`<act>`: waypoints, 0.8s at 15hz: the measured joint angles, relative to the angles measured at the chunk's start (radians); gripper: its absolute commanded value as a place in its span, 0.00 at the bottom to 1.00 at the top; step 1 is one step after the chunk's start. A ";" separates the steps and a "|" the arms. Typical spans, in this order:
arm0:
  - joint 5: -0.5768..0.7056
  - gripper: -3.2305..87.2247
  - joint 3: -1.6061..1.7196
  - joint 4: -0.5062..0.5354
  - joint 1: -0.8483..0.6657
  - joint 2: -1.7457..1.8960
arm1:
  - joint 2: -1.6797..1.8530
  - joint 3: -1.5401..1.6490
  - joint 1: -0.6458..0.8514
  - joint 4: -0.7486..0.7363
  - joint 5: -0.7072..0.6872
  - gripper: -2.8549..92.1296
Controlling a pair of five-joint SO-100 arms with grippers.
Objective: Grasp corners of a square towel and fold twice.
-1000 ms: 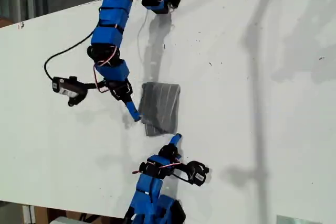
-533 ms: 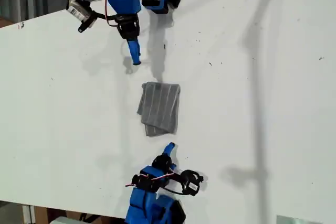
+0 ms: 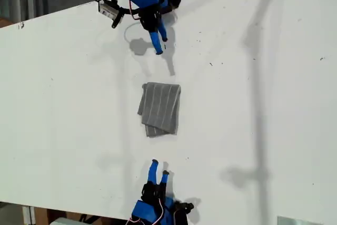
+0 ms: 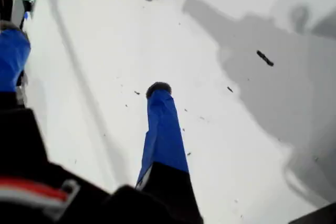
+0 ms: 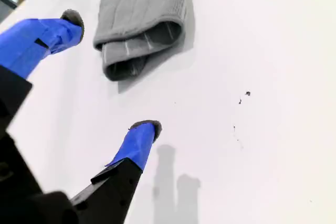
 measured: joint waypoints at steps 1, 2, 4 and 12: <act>0.000 0.42 0.015 0.003 -0.002 0.018 | 0.011 0.003 -0.048 0.005 0.061 0.41; 0.006 0.41 0.023 0.003 -0.002 0.032 | 0.011 0.003 -0.071 0.025 0.101 0.38; 0.063 0.39 0.041 0.003 -0.046 0.041 | 0.011 0.012 -0.140 0.078 0.138 0.37; 0.446 0.34 0.216 -0.118 -0.044 0.046 | 0.012 0.021 -0.428 0.094 0.155 0.34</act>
